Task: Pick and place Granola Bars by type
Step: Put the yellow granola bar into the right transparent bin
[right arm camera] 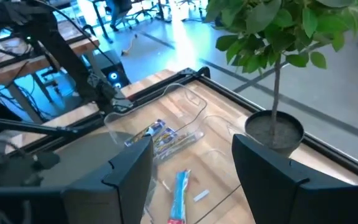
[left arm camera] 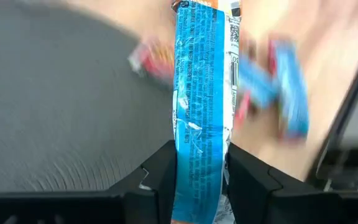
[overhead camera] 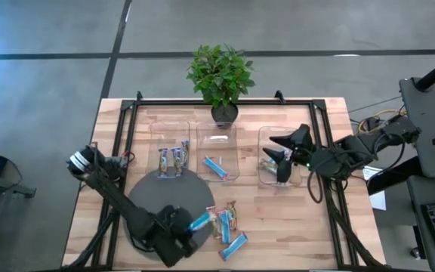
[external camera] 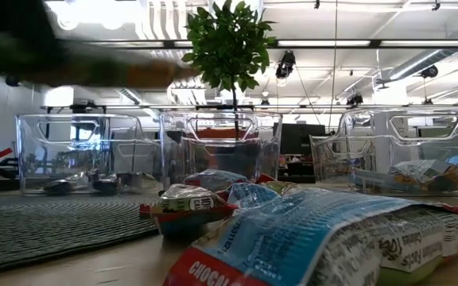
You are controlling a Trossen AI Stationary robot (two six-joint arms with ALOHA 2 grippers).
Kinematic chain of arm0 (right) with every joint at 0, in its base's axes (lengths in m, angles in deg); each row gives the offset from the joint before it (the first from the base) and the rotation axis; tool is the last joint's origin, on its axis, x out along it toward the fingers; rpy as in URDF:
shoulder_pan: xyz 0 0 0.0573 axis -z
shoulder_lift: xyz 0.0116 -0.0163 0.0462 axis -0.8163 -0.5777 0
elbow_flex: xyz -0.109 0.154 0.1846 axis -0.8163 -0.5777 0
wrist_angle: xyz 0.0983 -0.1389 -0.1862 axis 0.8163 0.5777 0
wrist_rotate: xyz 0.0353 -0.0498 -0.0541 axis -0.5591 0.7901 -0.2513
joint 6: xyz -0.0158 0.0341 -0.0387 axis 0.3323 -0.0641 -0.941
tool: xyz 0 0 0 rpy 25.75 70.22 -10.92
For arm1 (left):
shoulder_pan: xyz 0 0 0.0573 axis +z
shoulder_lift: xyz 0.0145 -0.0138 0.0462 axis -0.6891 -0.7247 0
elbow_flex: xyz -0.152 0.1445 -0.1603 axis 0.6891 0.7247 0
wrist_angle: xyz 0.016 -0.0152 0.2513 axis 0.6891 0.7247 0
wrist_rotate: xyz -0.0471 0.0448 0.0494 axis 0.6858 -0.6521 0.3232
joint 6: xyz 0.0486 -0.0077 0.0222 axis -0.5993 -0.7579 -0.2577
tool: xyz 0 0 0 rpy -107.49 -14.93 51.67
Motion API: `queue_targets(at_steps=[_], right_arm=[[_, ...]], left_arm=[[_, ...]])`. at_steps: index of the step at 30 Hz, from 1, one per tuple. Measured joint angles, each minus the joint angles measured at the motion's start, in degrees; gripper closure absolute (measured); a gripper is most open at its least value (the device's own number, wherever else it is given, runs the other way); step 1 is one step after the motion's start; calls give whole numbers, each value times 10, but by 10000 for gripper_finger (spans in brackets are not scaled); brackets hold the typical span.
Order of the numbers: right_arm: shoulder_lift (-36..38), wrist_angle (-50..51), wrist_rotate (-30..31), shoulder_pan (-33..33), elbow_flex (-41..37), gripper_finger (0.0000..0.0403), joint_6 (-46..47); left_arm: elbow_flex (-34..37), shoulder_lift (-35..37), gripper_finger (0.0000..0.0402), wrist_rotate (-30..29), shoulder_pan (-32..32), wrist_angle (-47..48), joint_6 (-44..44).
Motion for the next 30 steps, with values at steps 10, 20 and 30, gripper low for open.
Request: queue_targets(at_steps=[10, 20, 30], right_arm=[[3, 21, 24, 1, -1, 193, 163], [37, 20, 115, -44, -1, 193, 134], [65, 20, 193, -76, -2, 193, 135]], left_arm=[[1, 91, 298, -69, 102, -135, -38], [0, 74, 298, 63, 279, -497, -208], [-33, -56, 298, 158, 379, -630, -87]])
